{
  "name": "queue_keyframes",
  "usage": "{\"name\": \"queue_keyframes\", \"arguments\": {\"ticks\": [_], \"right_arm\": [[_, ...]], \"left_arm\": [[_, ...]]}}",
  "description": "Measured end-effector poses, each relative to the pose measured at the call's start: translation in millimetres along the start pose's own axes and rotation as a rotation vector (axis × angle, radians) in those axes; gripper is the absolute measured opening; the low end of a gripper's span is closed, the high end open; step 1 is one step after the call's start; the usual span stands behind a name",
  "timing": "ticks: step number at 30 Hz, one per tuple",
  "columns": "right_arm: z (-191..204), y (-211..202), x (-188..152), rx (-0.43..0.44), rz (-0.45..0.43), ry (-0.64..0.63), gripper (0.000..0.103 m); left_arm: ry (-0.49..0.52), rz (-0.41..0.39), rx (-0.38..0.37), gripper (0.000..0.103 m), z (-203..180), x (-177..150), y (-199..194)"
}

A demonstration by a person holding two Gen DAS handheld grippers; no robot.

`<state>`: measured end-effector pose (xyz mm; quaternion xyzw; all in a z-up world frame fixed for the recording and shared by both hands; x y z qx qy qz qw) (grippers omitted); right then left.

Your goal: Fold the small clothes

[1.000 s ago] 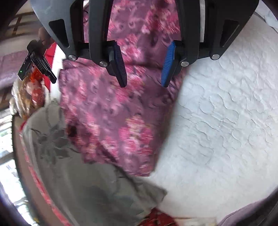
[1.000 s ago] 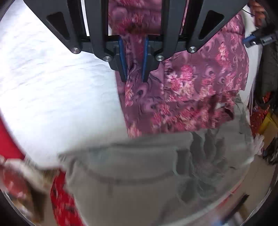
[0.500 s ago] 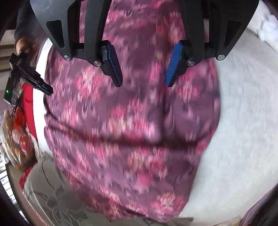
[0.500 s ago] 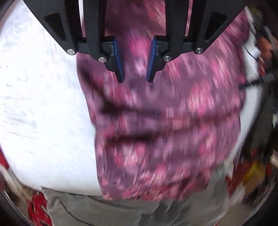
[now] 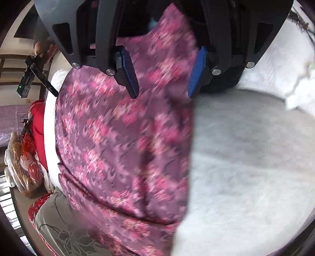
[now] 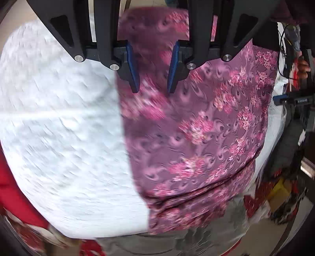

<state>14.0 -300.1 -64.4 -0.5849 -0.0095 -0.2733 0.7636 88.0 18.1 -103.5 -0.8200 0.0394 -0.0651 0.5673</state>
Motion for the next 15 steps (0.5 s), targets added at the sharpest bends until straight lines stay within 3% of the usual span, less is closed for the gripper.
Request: {"name": "queue_keyframes", "arguments": {"ticks": [2, 6, 10, 15], "right_arm": [[-27, -13, -21, -0.003, -0.007, 0.053, 0.039], [-50, -12, -51, 0.07, 0.006, 0.165, 0.041], [-39, 4, -71, 0.199, 0.031, 0.208, 0.046], [-12, 27, -83, 0.288, 0.07, 0.164, 0.047]], "left_arm": [[0.003, 0.025, 0.013, 0.05, 9, -16, -1], [0.05, 0.084, 0.039, 0.05, 15, -46, 5], [0.145, 0.087, 0.103, 0.052, 5, -60, 8], [0.228, 0.117, 0.151, 0.052, -8, -75, 15]]}}
Point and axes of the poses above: each gripper's, at about its wrist camera, not at the fingertips, and y roughly the way its jaws point, z to its left, x to its top, the point moved 10 cm from there along y, roughly the way its jaws point, and after that the axes turned 3 degrees about -y, right-handed, at the moved point
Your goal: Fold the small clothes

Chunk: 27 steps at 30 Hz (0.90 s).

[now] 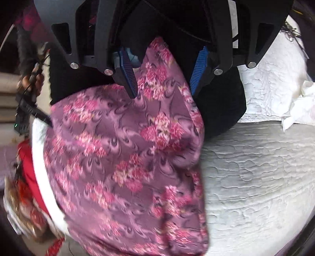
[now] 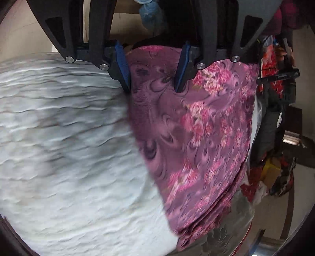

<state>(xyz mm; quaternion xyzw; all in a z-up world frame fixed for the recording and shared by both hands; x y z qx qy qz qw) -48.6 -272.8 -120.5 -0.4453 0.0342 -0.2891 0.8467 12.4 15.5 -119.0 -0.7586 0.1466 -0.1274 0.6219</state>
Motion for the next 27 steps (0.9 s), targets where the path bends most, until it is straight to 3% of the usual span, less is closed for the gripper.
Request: {"name": "queue_keyframes", "arguments": {"ticks": [2, 4, 5, 7, 11, 17, 19, 27], "right_arm": [[4, 3, 0, 0.063, -0.005, 0.021, 0.047], [7, 3, -2, 0.096, -0.001, 0.026, 0.036], [9, 2, -4, 0.102, 0.001, 0.009, 0.02], [18, -3, -6, 0.109, -0.004, -0.048, 0.006], [41, -22, -2, 0.127, -0.056, -0.113, 0.005], [90, -55, 31, 0.22, -0.167, -0.153, 0.005], [104, -61, 45, 0.252, -0.201, -0.151, 0.005], [138, -67, 99, 0.317, -0.266, -0.127, 0.005]], "left_arm": [[0.013, -0.006, 0.03, 0.039, -1, -1, 2], [0.018, 0.017, 0.04, 0.003, -3, -5, 7], [0.003, 0.038, 0.024, 0.003, -2, -8, 11], [-0.021, 0.033, -0.003, 0.003, -1, -10, 14], [-0.103, -0.006, -0.161, 0.003, 0, -4, 1], [-0.213, -0.173, -0.456, 0.003, 1, 30, -56], [-0.234, -0.21, -0.512, 0.003, 4, 45, -69], [-0.3, -0.295, -0.595, 0.003, 18, 94, -91]]}}
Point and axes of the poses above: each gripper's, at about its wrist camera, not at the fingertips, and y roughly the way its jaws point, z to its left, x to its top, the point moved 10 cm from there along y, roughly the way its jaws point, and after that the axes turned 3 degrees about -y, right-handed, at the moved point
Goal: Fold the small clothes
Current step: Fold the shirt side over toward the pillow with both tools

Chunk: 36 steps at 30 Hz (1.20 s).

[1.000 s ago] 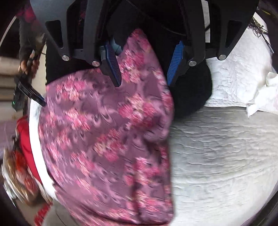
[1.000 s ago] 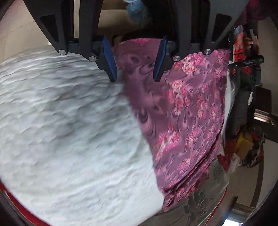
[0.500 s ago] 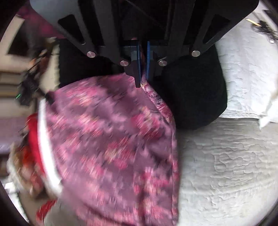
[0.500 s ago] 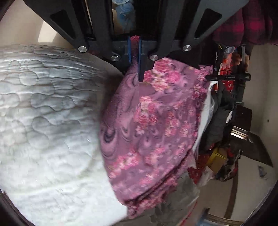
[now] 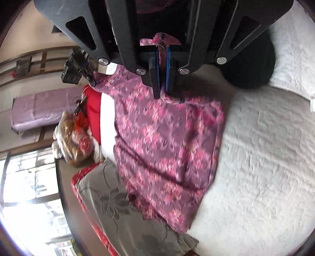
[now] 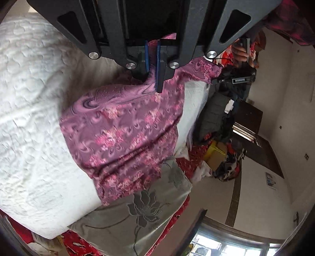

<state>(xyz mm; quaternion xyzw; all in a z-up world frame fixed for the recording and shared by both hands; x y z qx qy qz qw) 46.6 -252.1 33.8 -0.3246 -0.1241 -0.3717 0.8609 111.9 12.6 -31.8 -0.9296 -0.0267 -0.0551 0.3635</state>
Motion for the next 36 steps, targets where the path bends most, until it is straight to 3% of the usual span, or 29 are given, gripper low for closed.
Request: {"name": "queue_keyframes", "arguments": {"ticks": [7, 16, 28, 33, 36], "right_arm": [[-8, 15, 52, 0.011, -0.08, 0.087, 0.005], [-36, 56, 143, -0.002, -0.182, 0.182, 0.005], [-107, 135, 239, -0.059, -0.247, 0.35, 0.005], [-137, 161, 255, -0.076, -0.205, 0.456, 0.009], [-144, 170, 265, -0.064, -0.199, 0.512, 0.01]], "left_arm": [[-0.055, -0.086, -0.064, 0.003, 0, 55, -12], [-0.122, -0.185, -0.092, 0.003, 1, 156, -4], [-0.193, -0.207, -0.115, 0.003, 6, 284, 51], [-0.247, -0.176, -0.086, 0.003, 16, 314, 76], [-0.284, -0.164, -0.114, 0.003, 15, 324, 81]]}}
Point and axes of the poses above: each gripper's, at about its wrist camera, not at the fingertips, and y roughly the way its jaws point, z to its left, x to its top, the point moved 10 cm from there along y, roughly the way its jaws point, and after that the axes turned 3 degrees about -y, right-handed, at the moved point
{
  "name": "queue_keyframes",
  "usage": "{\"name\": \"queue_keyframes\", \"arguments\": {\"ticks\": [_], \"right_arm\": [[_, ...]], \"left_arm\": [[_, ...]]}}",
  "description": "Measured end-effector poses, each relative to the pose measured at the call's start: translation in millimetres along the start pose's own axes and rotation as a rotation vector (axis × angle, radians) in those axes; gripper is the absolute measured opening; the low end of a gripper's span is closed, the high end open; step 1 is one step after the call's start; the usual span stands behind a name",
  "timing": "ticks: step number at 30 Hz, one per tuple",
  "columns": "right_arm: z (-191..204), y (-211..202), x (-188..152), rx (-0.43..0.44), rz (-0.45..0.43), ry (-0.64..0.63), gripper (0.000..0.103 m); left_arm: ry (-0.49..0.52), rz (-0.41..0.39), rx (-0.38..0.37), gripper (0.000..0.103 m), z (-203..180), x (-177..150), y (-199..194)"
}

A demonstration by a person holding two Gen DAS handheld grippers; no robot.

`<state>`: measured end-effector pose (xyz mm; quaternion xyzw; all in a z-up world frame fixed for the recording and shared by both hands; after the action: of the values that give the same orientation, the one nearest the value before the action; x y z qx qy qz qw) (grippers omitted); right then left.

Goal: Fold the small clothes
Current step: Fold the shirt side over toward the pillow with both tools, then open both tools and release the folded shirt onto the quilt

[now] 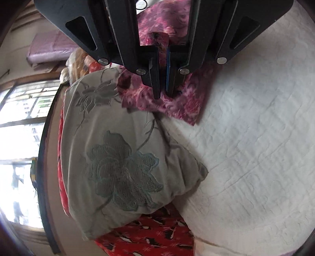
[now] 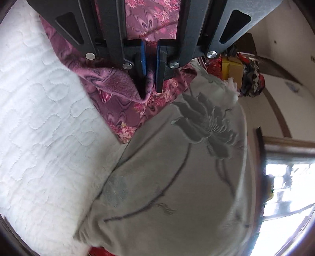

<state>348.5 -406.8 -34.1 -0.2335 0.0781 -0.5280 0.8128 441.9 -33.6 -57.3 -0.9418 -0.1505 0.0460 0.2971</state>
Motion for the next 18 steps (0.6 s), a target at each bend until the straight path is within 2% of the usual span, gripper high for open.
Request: {"name": "queue_keyframes", "arguments": {"ticks": [3, 5, 6, 8, 11, 13, 16, 18], "right_arm": [[5, -8, 20, 0.047, -0.085, 0.051, 0.017], [1, -18, 31, 0.057, -0.157, 0.09, 0.031], [-2, -23, 34, 0.045, -0.18, 0.096, 0.032], [-4, -27, 33, -0.007, -0.166, 0.051, 0.033], [-6, -31, 20, -0.115, -0.117, -0.093, 0.034], [-8, -31, 8, -0.186, -0.085, -0.186, 0.035], [-6, -25, -9, -0.216, -0.029, -0.27, 0.035], [-3, -16, -16, -0.226, -0.005, -0.296, 0.035]], "left_arm": [[-0.066, -0.04, -0.078, 0.003, -6, 12, -12], [-0.095, -0.061, -0.135, 0.006, -10, 18, -25], [-0.091, -0.061, -0.127, 0.011, -10, 18, -30], [-0.012, -0.051, -0.067, 0.014, -11, 12, -36], [0.136, -0.005, 0.022, 0.02, -10, -10, -36], [0.213, 0.035, 0.038, 0.025, -6, -32, -35], [0.319, 0.123, 0.038, 0.025, -2, -65, -25], [0.369, 0.155, 0.098, 0.025, 1, -77, -13]]}}
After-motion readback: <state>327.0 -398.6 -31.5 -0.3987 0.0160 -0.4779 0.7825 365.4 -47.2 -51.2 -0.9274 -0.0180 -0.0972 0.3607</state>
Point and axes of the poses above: each gripper's, at about its wrist camera, not at the fingertips, and y roughly the way its jaws point, z to its left, x to its top, the point moved 10 cm from there along y, roughly the way its jaws point, and after that the axes turned 3 degrees about -y, right-handed, at the moved point
